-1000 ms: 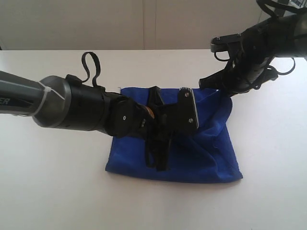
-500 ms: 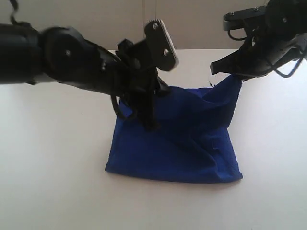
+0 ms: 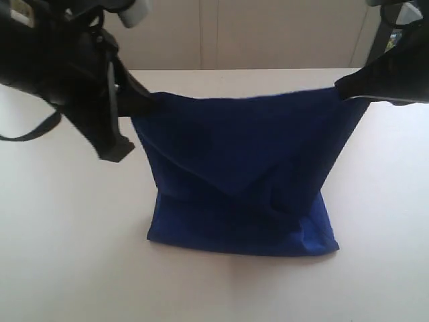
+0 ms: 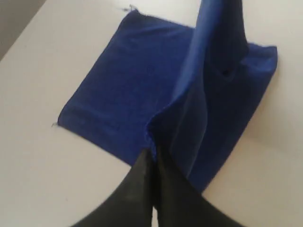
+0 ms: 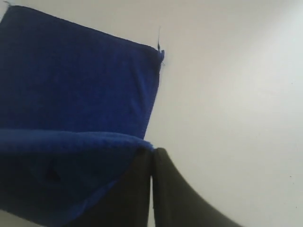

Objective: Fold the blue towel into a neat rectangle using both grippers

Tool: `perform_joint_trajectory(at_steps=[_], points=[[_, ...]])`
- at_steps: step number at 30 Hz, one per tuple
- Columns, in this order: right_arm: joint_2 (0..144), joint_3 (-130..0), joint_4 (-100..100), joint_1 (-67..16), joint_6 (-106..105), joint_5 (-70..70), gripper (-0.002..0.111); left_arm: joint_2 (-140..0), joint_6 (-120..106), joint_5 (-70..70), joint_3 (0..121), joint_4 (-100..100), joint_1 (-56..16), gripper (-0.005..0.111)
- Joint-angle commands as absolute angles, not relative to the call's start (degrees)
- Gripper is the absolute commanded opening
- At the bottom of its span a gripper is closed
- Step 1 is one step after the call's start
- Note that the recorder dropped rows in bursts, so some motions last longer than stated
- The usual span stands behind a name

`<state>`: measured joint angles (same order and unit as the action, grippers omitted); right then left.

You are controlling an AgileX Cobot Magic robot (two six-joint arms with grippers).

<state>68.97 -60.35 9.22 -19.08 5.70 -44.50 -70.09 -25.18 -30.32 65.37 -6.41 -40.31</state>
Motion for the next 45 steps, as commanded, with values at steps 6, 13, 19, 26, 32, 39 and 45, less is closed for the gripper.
perform_joint_trajectory(at_steps=[6,13,19,26,32,39,45], points=[[55.8,-59.3,3.3,-22.2,-3.4,-54.8,0.000,-58.0,-14.1,-44.8,65.3,-5.9,-40.1,0.000],[48.2,-59.3,-2.3,-23.0,-6.3,-62.2,0.000,-53.0,-13.9,-52.4,65.3,-17.0,-40.1,0.000],[42.7,-59.3,-6.4,-23.0,-6.9,-69.4,0.000,-52.0,-13.9,-56.3,65.0,-21.6,-40.1,0.000],[36.5,-59.3,-8.1,-23.0,-5.2,-70.0,0.000,-52.0,-15.3,-58.3,62.1,-25.2,-40.1,0.000],[34.1,-58.4,-8.1,-23.0,-2.3,-70.0,0.000,-51.4,-15.2,-57.7,60.6,-25.8,-40.1,0.000],[38.7,-51.1,-6.8,-23.0,-1.3,-68.5,0.000,-51.4,-15.2,-53.3,60.6,-25.0,-40.1,0.000],[48.1,-50.4,1.2,-23.0,2.4,-59.1,0.000,-53.7,-14.7,-40.2,53.3,-21.0,-40.1,0.000]])
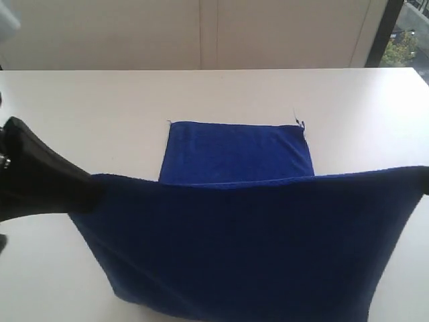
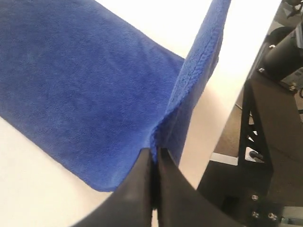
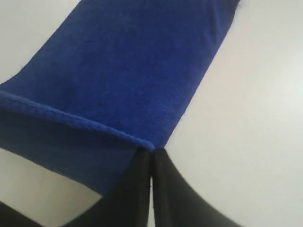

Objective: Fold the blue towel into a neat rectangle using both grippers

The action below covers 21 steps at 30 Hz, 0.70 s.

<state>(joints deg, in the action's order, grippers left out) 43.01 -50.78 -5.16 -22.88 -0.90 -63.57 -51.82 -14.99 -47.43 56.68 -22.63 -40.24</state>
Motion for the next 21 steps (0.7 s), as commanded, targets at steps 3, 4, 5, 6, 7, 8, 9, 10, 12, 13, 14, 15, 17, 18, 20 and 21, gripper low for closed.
perform_joint_trajectory(at_steps=[3,4,5,6,7,8,9,10,12,13,14,15,17,18,20,21], points=[[52.2,-50.4,4.4,-23.0,3.6,-54.3,0.000,-56.3,-14.7,-33.1,52.4,-18.5,-40.1,0.000],[54.9,-50.4,4.9,-23.0,4.4,-51.0,0.000,-58.6,-14.7,-29.8,52.4,-17.4,-40.1,0.000],[56.3,-50.4,5.0,-23.0,4.4,-49.3,0.000,-60.0,-14.7,-27.5,52.4,-16.3,-40.1,0.000],[59.0,-50.4,5.6,-22.8,4.9,-46.8,0.000,-62.6,-14.7,-24.7,52.4,-15.3,-40.0,0.000],[60.3,-50.4,6.3,-22.8,5.2,-45.5,0.000,-64.2,-14.7,-23.2,52.4,-14.5,-40.0,0.000],[63.6,-50.4,8.9,-22.8,6.9,-43.3,0.000,-67.0,-14.7,-20.8,52.4,-13.4,-38.9,0.000],[65.0,-50.4,10.4,-22.8,8.0,-42.5,0.000,-68.5,-14.7,-19.9,52.4,-12.9,-38.0,0.000],[66.6,-50.4,13.0,-22.8,9.5,-41.3,0.000,-70.1,-14.7,-19.1,52.4,-12.7,-36.8,0.000],[71.5,-50.7,18.2,-22.8,13.5,-38.2,0.000,-74.4,-14.7,-15.9,52.4,-12.7,-33.4,0.000],[73.1,-50.7,19.3,-22.8,14.3,-37.1,0.000,-75.7,-14.7,-14.5,52.5,-12.7,-32.5,0.000],[74.4,-50.8,20.2,-22.7,15.1,-36.1,0.000,-76.8,-14.7,-13.6,52.6,-12.7,-31.9,0.000],[76.0,-50.8,20.9,-22.6,16.0,-35.1,0.000,-78.1,-15.0,-12.7,52.7,-12.7,-31.2,0.000],[79.0,-50.8,21.6,-21.9,17.4,-32.8,0.000,-80.4,-15.0,-10.1,52.7,-12.7,-30.5,0.000],[80.6,-50.8,21.8,-21.5,18.2,-31.5,0.000,-81.6,-15.0,-9.0,52.7,-12.7,-30.3,0.000],[83.6,-50.8,21.8,-20.5,18.4,-29.4,0.000,-84.0,-15.0,-7.0,52.7,-12.7,-30.3,0.000],[85.0,-50.9,21.8,-20.2,18.7,-28.2,0.000,-85.1,-15.0,-5.8,52.7,-12.7,-30.3,0.000]])
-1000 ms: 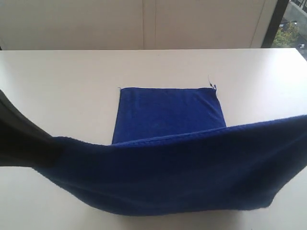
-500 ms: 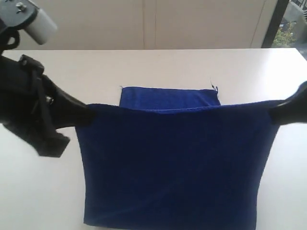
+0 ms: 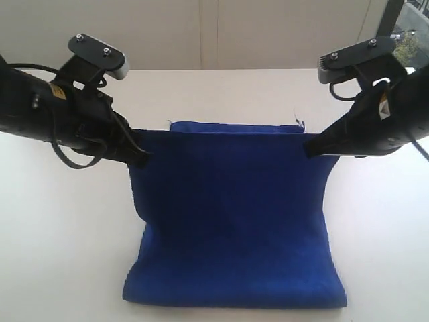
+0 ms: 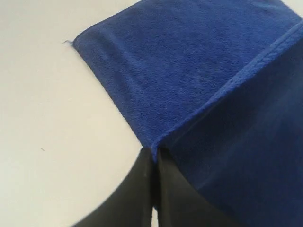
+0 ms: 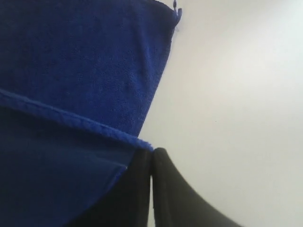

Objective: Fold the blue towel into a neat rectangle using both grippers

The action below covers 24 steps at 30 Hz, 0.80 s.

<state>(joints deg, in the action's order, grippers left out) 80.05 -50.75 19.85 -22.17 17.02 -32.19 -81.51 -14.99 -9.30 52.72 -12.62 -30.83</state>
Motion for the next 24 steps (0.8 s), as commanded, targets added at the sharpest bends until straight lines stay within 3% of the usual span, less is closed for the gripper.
perform_joint_trajectory(at_steps=[1,13,24], points=[[86.3,-51.2,21.8,-19.9,19.3,-27.4,0.000,-86.1,-15.1,-4.7,52.7,-12.7,-30.3,0.000],[90.2,-61.0,24.2,-17.8,19.7,-33.5,0.000,-89.4,-15.3,1.6,55.4,-12.7,-30.3,0.000],[98.6,-61.4,24.2,-17.7,21.2,-25.9,0.000,-98.8,-15.3,0.0,61.3,-12.7,-29.8,0.000]])
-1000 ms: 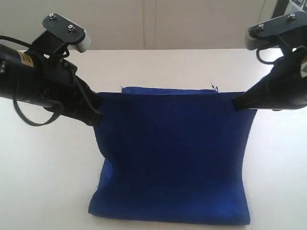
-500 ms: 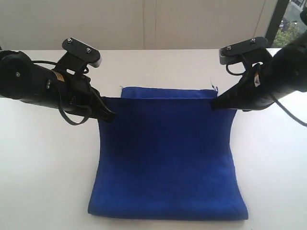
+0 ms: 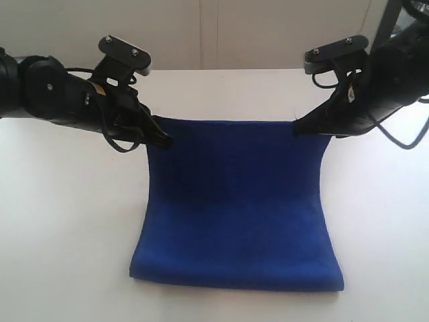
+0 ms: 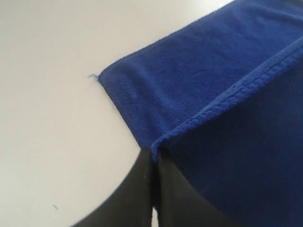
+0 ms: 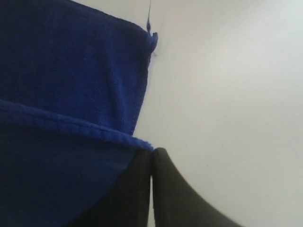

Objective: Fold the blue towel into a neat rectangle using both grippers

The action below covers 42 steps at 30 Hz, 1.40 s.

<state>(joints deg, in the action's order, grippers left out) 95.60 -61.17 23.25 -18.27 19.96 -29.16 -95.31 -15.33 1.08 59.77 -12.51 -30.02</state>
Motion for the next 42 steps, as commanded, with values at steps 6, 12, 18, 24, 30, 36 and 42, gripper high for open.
perform_joint_trajectory(at_steps=[6,12,18,24,30,36,42], points=[[104.0,-62.2,24.2,-17.6,22.0,-23.2,0.000,-104.9,-15.2,0.0,63.7,-12.7,-29.8,0.000],[108.8,-64.7,24.5,-16.3,23.7,-21.5,0.000,-109.5,-15.2,0.5,67.0,-12.7,-29.3,0.000],[109.9,-67.6,24.7,-14.3,23.7,-19.5,0.000,-111.3,-15.1,0.0,71.6,-12.7,-26.5,0.000],[110.3,-70.7,25.4,-13.6,23.7,-20.3,0.000,-113.1,-15.2,-1.6,76.1,-12.7,-25.8,0.000],[113.2,-73.4,25.5,-13.6,23.7,-19.3,0.000,-116.1,-15.2,-0.4,79.0,-12.7,-25.8,0.000],[116.6,-76.1,25.8,-13.6,23.7,-18.2,0.000,-119.1,-15.3,1.7,81.8,-12.4,-25.8,0.000],[120.1,-78.6,25.8,-13.1,23.7,-17.5,0.000,-121.8,-15.0,2.0,84.1,-12.4,-24.6,0.000]])
